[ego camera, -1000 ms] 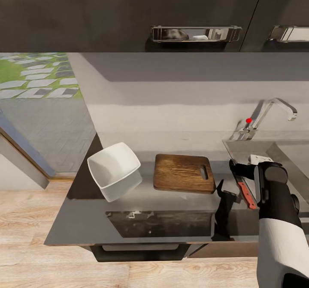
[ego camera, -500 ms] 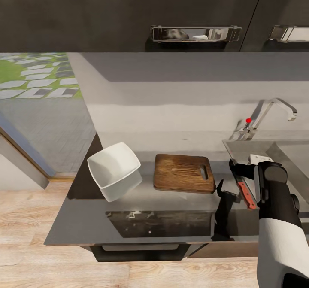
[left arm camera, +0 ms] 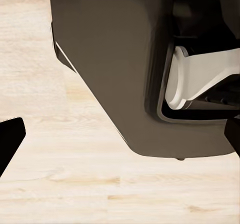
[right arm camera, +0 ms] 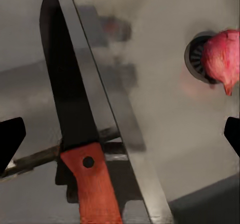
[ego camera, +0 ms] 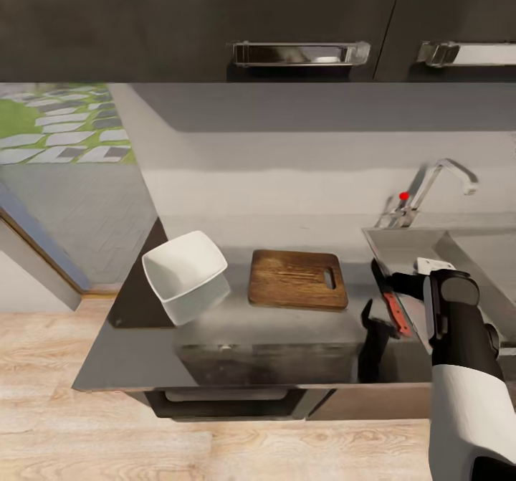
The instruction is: In the kitchen, take the Vidalia onion out of the sink, dice it on the chopping board with the paring knife, put the diced onion into the bowl on the countertop, then place both the paring knife and the chopping board into the sink.
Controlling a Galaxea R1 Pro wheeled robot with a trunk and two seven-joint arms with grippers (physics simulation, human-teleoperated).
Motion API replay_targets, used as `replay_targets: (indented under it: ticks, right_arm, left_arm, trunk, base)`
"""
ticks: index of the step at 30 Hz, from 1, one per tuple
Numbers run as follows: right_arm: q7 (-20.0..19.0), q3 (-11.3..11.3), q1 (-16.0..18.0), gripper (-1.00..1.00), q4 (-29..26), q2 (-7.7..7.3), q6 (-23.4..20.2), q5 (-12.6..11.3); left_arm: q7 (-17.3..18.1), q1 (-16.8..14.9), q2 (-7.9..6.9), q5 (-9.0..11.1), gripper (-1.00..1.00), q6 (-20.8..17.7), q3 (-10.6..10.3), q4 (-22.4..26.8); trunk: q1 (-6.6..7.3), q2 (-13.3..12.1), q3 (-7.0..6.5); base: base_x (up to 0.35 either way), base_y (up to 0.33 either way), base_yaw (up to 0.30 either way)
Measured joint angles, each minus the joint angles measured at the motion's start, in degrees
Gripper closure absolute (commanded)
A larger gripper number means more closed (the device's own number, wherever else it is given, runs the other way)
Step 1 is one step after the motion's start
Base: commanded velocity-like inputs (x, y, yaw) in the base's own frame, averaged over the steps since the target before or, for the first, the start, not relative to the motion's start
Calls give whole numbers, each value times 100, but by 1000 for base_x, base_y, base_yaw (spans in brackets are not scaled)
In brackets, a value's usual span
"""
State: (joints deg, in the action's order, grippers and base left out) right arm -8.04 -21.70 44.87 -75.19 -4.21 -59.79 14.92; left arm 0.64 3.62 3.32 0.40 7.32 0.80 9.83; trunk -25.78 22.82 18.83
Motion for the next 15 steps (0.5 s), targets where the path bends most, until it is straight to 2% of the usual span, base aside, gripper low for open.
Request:
replay_targets:
  ticks: [6, 15]
  right_arm:
    - [1, 87, 0, -100, 0, 0, 0, 1]
    - [1, 149, 0, -100, 3, 0, 1, 3]
  left_arm:
    - [0, 2, 1, 0, -100, 0, 0, 0]
    - [0, 0, 1, 0, -100, 0, -1, 1]
  trunk:
    - [1, 0, 0]
    - [2, 0, 0]
  base:
    - [-187, -138, 0]
    - [-19, -14, 0]
